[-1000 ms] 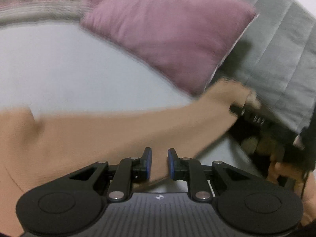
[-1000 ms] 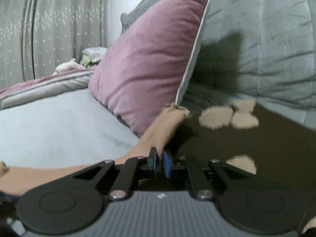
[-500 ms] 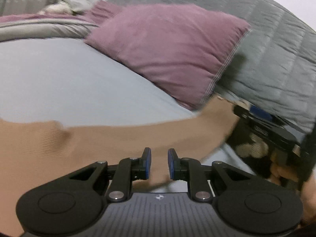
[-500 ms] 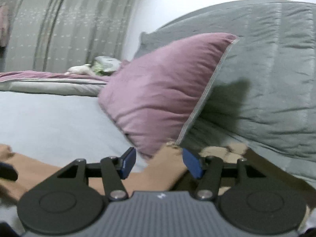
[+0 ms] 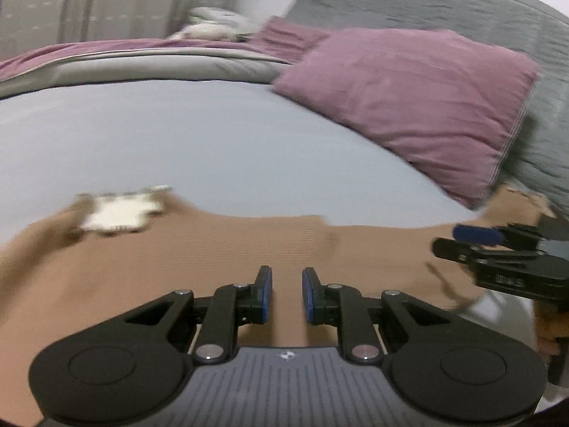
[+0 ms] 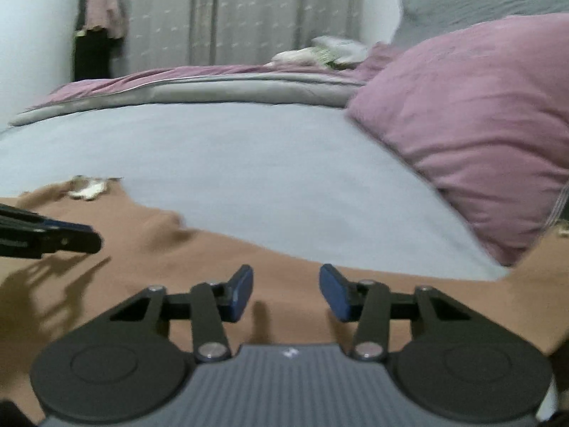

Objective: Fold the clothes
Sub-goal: 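Release the sleeve and lift both open grippers above the sweater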

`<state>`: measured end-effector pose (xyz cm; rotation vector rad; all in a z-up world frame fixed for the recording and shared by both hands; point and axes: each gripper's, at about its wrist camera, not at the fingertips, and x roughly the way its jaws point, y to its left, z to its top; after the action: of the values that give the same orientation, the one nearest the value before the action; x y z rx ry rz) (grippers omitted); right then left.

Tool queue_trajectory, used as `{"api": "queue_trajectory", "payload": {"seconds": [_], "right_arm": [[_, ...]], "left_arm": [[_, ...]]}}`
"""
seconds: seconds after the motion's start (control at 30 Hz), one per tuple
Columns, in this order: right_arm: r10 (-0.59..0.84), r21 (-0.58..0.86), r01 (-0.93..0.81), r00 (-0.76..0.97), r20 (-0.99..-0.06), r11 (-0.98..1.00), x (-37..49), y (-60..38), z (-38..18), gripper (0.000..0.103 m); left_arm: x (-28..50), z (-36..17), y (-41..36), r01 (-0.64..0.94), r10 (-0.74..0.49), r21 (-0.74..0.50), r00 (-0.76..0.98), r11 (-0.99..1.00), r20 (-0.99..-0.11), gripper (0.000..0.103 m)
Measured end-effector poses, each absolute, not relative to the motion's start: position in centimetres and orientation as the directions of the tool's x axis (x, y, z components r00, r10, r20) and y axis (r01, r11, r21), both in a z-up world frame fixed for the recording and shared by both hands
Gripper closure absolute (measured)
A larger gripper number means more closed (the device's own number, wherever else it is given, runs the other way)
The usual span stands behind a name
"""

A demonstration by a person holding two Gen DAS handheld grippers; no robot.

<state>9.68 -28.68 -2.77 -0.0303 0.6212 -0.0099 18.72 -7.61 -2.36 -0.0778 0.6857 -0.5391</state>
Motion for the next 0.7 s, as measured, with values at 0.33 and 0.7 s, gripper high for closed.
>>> {"api": "queue_trajectory", "payload": {"seconds": [0.33,0.7], "right_arm": [[0.195,0.073,-0.194,0.748,-0.635,0.978,13.3,-22.7,-2.7,0.085],[0.099,-0.008,-0.141,0.731,-0.675,0.99,19.8,-21.6,-4.9,0.089]], "left_arm": [[19.0,-2.7,0.0,0.303,-0.334,-0.152,0.752,0.941,-0.569,0.086],[26.0,-5.0,4.5,0.238,-0.251,-0.102,0.766,0.966,-0.591,0.092]]}}
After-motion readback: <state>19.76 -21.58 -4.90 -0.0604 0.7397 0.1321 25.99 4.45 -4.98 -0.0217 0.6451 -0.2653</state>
